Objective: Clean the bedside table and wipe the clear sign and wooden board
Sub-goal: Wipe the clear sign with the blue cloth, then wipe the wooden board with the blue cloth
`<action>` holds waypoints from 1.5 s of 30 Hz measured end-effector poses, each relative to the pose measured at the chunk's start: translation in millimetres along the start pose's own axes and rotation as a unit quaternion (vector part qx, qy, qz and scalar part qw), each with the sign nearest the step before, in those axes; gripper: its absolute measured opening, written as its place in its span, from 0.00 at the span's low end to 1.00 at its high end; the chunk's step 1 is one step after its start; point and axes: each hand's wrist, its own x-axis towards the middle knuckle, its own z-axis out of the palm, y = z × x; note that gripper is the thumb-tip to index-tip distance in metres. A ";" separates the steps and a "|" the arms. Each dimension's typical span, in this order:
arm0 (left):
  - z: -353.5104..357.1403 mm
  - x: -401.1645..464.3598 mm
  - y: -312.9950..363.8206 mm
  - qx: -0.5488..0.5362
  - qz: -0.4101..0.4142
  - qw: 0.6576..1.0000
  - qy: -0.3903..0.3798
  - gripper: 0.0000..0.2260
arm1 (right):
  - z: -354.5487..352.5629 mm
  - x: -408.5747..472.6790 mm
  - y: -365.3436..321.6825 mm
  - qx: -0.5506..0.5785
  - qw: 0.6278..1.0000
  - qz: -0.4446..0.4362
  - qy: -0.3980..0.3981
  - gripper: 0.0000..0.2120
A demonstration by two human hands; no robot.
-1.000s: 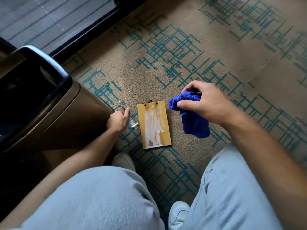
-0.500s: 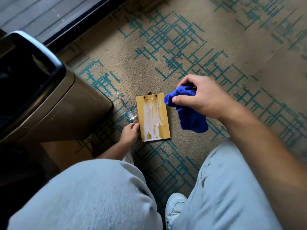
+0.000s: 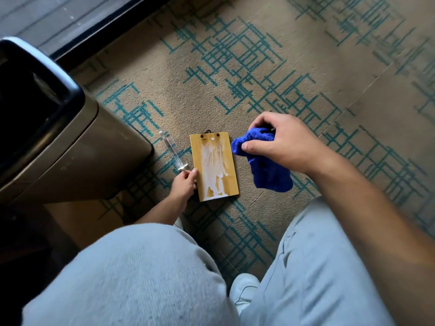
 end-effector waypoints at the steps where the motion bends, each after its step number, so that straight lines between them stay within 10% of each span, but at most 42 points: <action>1: 2.2 -0.5 1.6 -0.035 -0.012 0.999 -0.006 0.11 | 0.2 -0.2 1.1 -0.003 1.000 0.002 0.004 0.11; 6: 10.8 -7.0 6.3 -0.182 -0.064 0.980 -0.043 0.18 | -1.7 -2.9 6.2 -0.008 1.000 0.017 0.012 0.11; 12: 18.3 -17.5 28.9 -0.075 0.001 0.993 -0.086 0.13 | -5.5 -5.3 12.6 0.003 0.999 0.033 0.025 0.12; 20: 6.9 -82.2 136.6 -0.126 0.069 0.981 -0.129 0.12 | -43.2 -12.4 33.2 0.133 0.953 0.148 0.230 0.10; 30: -21.8 -228.2 307.4 -0.101 0.226 0.947 -0.206 0.10 | -85.1 -47.3 -53.0 0.535 0.841 0.051 0.056 0.16; 45: -16.4 -280.1 280.7 -0.310 0.132 0.903 -0.266 0.22 | -108.9 -79.9 -70.1 0.376 0.907 0.006 0.189 0.16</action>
